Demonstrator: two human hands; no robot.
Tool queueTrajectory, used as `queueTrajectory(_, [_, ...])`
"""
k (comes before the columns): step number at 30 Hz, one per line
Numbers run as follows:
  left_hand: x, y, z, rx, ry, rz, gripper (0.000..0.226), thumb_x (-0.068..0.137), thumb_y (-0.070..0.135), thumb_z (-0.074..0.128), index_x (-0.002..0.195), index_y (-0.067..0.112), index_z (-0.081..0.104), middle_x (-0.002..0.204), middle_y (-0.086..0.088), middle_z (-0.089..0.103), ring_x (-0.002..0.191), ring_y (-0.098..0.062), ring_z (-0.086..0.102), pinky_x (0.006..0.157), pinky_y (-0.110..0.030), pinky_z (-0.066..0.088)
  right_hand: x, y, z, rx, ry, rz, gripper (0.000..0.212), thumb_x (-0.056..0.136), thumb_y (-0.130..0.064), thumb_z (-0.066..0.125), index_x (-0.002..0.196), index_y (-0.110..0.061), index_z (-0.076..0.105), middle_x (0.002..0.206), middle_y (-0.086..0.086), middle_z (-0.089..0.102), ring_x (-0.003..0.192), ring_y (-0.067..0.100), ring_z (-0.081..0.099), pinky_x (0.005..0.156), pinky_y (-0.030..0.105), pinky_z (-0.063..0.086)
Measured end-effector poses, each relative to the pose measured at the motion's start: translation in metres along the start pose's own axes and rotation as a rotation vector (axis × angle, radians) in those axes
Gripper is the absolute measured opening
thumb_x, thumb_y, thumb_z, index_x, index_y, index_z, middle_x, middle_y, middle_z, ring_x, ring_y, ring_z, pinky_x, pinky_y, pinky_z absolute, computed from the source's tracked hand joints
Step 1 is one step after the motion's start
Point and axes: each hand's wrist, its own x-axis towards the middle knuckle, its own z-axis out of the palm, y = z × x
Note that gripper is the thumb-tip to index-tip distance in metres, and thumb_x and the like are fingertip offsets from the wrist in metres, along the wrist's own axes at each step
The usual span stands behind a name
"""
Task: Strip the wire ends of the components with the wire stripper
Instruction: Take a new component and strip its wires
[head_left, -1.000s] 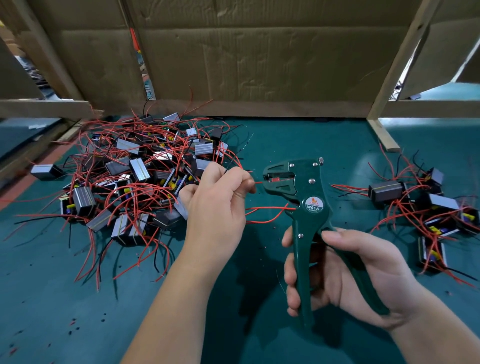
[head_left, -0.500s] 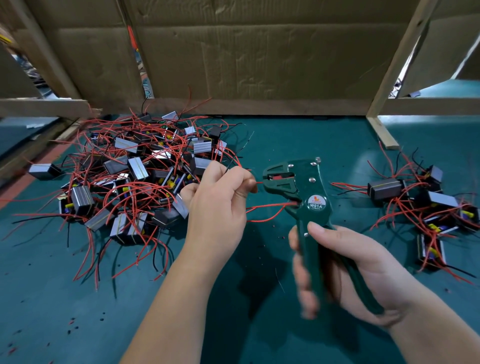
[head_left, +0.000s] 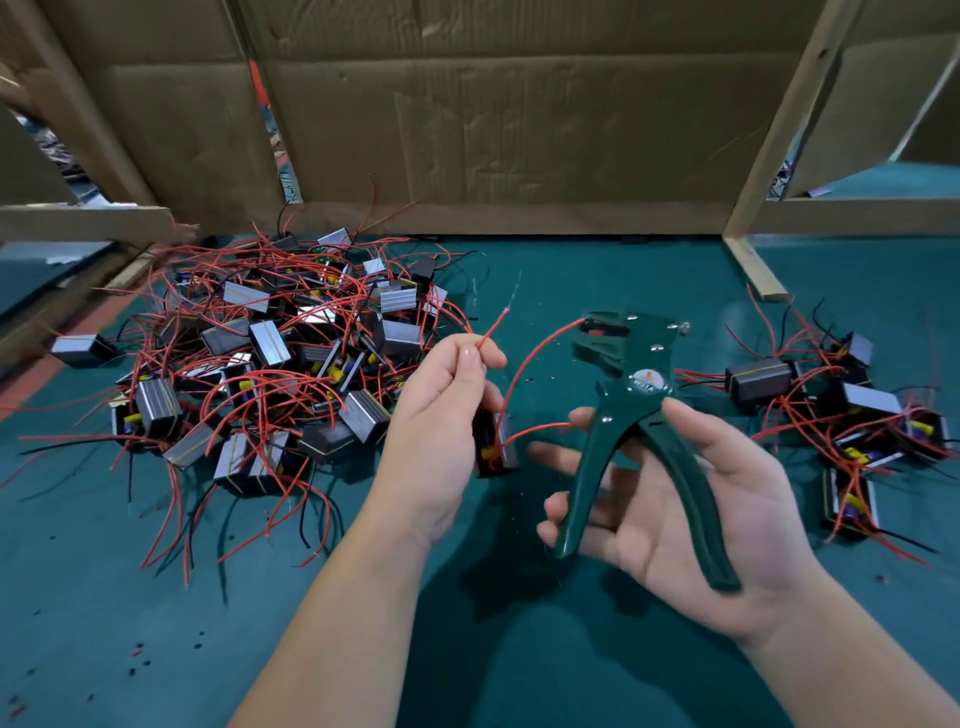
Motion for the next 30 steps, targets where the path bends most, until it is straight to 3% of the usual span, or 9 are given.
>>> queueTrajectory(6, [-0.002, 0.004, 0.007, -0.490, -0.059, -0.007, 0.025, 0.097, 0.030, 0.036, 0.077, 0.022, 0.048, 0.061, 0.009, 0.039, 0.051, -0.008, 0.038, 0.051, -0.017, 0.033, -0.002, 0.002, 0.003, 0.050, -0.181, 0.128, 0.071, 0.064, -0.042, 0.081, 0.126, -0.013, 0.062, 0.113, 0.026, 0.058, 0.076, 0.039, 0.064, 0.078, 0.053, 0.052])
queueTrajectory(9, [0.000, 0.004, 0.004, -0.741, -0.013, -0.092, 0.024, 0.097, 0.029, 0.040, 0.075, 0.023, 0.045, 0.059, 0.009, 0.031, 0.045, -0.007, 0.032, 0.063, -0.026, 0.028, -0.003, 0.005, 0.003, 0.016, -0.296, 0.152, 0.071, 0.074, -0.043, 0.074, 0.137, -0.017, 0.052, 0.122, 0.025, 0.056, 0.078, 0.038, 0.063, 0.081, 0.052, 0.050])
queueTrajectory(13, [0.004, 0.006, -0.005, -0.943, 0.031, -0.134, 0.009, 0.085, 0.020, 0.043, 0.076, 0.021, 0.043, 0.058, 0.007, 0.030, 0.044, -0.008, 0.035, 0.065, -0.023, 0.032, -0.001, 0.007, 0.004, 0.049, -0.285, 0.082, 0.065, 0.075, -0.042, 0.075, 0.132, -0.016, 0.057, 0.131, 0.030, 0.048, 0.078, 0.038, 0.063, 0.080, 0.052, 0.051])
queueTrajectory(16, [0.002, 0.005, -0.001, -0.899, 0.054, -0.149, 0.006, 0.081, 0.021, 0.045, 0.075, 0.021, 0.043, 0.058, 0.006, 0.029, 0.048, -0.010, 0.035, 0.062, -0.025, 0.028, 0.000, 0.007, 0.002, -0.019, -0.251, 0.082, 0.059, 0.074, -0.040, 0.077, 0.121, -0.009, 0.063, 0.121, 0.026, 0.055, 0.077, 0.040, 0.062, 0.079, 0.054, 0.050])
queueTrajectory(20, [-0.007, 0.007, 0.015, -0.674, 0.030, -0.249, 0.026, 0.096, 0.030, 0.043, 0.071, 0.024, 0.046, 0.054, 0.007, 0.038, 0.046, -0.010, 0.041, 0.041, -0.018, 0.036, -0.001, 0.014, 0.001, -0.171, -0.242, 0.113, 0.061, 0.074, -0.039, 0.077, 0.122, -0.006, 0.060, 0.094, 0.023, 0.056, 0.079, 0.039, 0.062, 0.080, 0.055, 0.048])
queueTrajectory(22, [-0.006, 0.006, 0.018, -0.482, 0.076, -0.236, 0.033, 0.102, 0.029, 0.037, 0.071, 0.022, 0.045, 0.050, 0.008, 0.045, 0.042, -0.011, 0.045, 0.040, -0.017, 0.037, -0.002, 0.013, 0.002, -0.175, -0.237, 0.082, 0.063, 0.073, -0.038, 0.078, 0.123, -0.005, 0.059, 0.091, 0.022, 0.058, 0.078, 0.038, 0.063, 0.079, 0.055, 0.049])
queueTrajectory(25, [-0.002, -0.005, 0.012, 0.115, 0.144, 0.064, 0.024, 0.102, 0.024, 0.040, 0.079, 0.028, 0.046, 0.068, 0.008, 0.050, 0.065, -0.013, 0.049, 0.063, -0.027, 0.043, -0.005, 0.006, 0.000, -0.164, -0.238, 0.005, 0.063, 0.072, -0.036, 0.080, 0.124, -0.005, 0.061, 0.093, 0.017, 0.064, 0.079, 0.038, 0.064, 0.080, 0.055, 0.050])
queueTrajectory(27, [-0.002, -0.010, 0.005, 0.470, 0.152, 0.248, 0.006, 0.095, 0.026, 0.047, 0.099, 0.031, 0.047, 0.091, 0.007, 0.050, 0.086, -0.009, 0.050, 0.081, -0.024, 0.040, -0.005, 0.000, -0.002, -0.150, -0.178, -0.069, 0.070, 0.067, -0.035, 0.084, 0.125, -0.004, 0.060, 0.095, 0.018, 0.064, 0.078, 0.039, 0.065, 0.077, 0.055, 0.052])
queueTrajectory(30, [-0.001, -0.016, -0.004, 0.881, 0.316, 0.278, 0.046, 0.083, 0.028, 0.060, 0.125, 0.019, 0.044, 0.119, -0.006, 0.044, 0.111, -0.027, 0.043, 0.096, -0.040, 0.033, -0.002, -0.010, -0.007, -0.147, 0.043, -0.320, 0.079, 0.064, -0.029, 0.083, 0.131, -0.001, 0.052, 0.109, 0.016, 0.061, 0.078, 0.039, 0.066, 0.073, 0.052, 0.055])
